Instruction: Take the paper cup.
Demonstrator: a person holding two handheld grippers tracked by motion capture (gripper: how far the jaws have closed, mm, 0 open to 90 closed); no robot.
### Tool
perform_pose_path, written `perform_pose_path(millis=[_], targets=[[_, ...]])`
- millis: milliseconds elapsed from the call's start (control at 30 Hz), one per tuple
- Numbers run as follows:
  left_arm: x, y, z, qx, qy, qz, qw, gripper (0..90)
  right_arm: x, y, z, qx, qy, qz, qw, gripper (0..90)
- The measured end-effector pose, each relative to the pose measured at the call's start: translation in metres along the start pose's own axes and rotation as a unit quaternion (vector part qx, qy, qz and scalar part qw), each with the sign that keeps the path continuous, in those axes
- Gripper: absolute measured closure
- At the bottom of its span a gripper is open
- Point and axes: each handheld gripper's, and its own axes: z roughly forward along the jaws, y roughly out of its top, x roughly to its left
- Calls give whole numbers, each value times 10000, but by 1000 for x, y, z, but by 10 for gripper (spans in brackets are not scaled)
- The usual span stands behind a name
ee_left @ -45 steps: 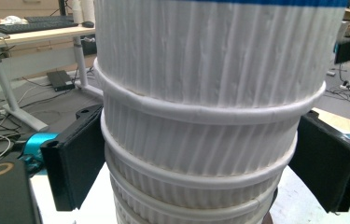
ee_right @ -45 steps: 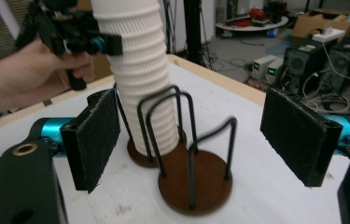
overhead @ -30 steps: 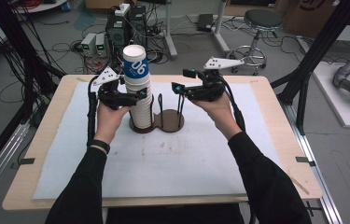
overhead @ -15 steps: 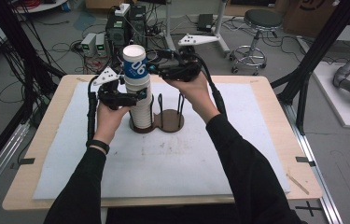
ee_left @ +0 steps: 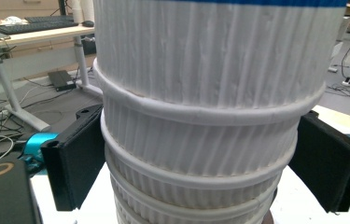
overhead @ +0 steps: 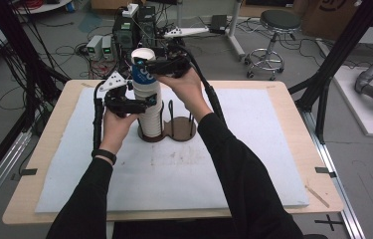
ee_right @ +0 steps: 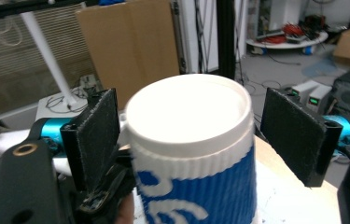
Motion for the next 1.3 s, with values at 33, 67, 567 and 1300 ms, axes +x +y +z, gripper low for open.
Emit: perform_pose_path(millis=[33,67,567,1300], targets=[[0,0,0,1,0,2,10000,113,-1,0,2,12,-38,72,10000,203],[0,0,0,7,3,8,10000,113,-2,0,3,36,-30,94,9999,203],[1,0,0,0,10,-5,10000,113,-1,2,4,105,59,-52,9999,300],[-1,0,0,11,10,-1,10000,114,24,41,-27,-879,34,-574,9945,301]])
